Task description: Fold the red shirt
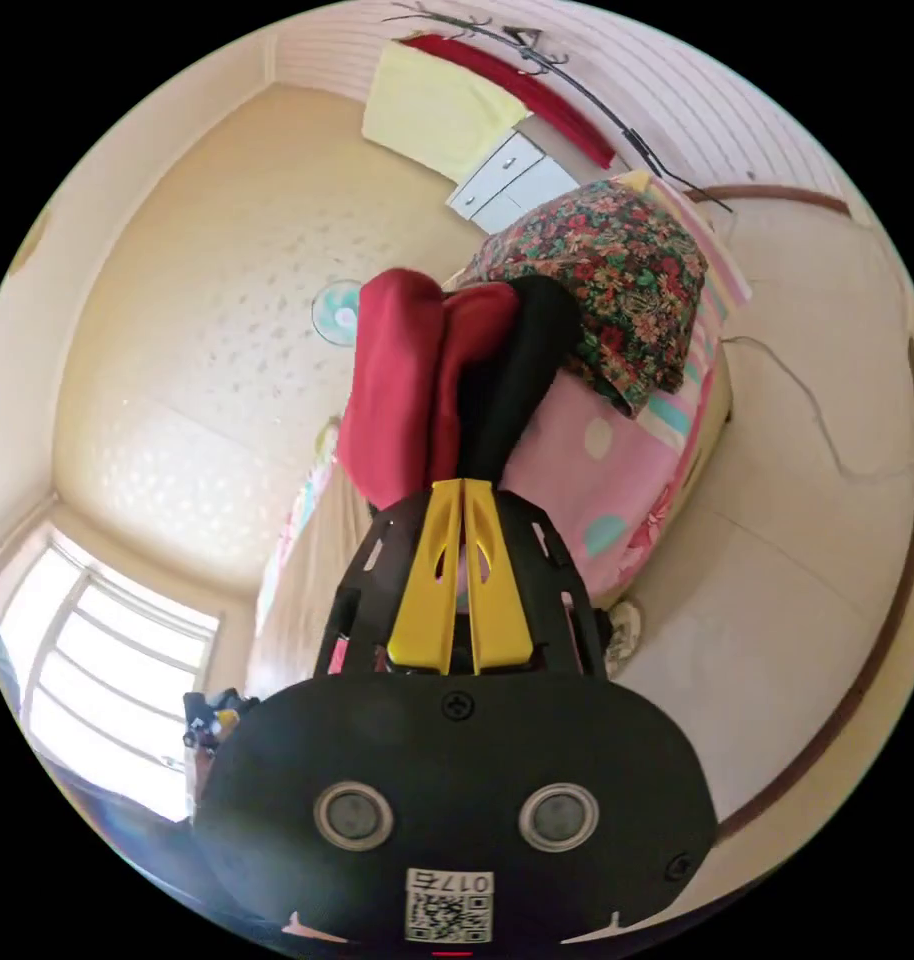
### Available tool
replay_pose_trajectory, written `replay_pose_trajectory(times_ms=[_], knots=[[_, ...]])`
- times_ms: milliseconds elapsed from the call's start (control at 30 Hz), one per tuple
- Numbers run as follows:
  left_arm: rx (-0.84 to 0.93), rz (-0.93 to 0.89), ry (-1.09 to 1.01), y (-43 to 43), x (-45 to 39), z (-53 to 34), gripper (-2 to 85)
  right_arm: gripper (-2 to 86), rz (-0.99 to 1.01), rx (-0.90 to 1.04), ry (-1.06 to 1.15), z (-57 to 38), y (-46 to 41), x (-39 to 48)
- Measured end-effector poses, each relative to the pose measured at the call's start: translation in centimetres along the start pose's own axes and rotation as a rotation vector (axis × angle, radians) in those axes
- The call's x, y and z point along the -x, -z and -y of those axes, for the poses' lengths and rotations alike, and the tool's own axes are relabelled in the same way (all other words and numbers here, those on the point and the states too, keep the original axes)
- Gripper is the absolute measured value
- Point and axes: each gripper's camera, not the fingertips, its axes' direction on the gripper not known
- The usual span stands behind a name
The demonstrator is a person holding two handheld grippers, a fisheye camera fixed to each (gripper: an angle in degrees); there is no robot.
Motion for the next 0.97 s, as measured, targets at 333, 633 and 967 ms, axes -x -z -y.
replay_pose_trajectory(times_ms=[333, 633, 967], knots=[[-0.575, 0.531, 0.241, 15.5, 1.6, -7.5, 0.3, 0.4, -0.055, 0.296, 0.472, -16.2, -19.7, 19.7], [-1.135, 1.155, 0.250, 30.6, -9.1, -22.6, 9.3, 0.3, 0.163, 0.478, 0.608, -25.0, -31.2, 29.2], [-0.958, 1.271, 0.445, 30.3, -2.8, -26.2, 10.1, 0.3, -0.199, 0.500, 0.997, -34.9, -34.3, 32.3]])
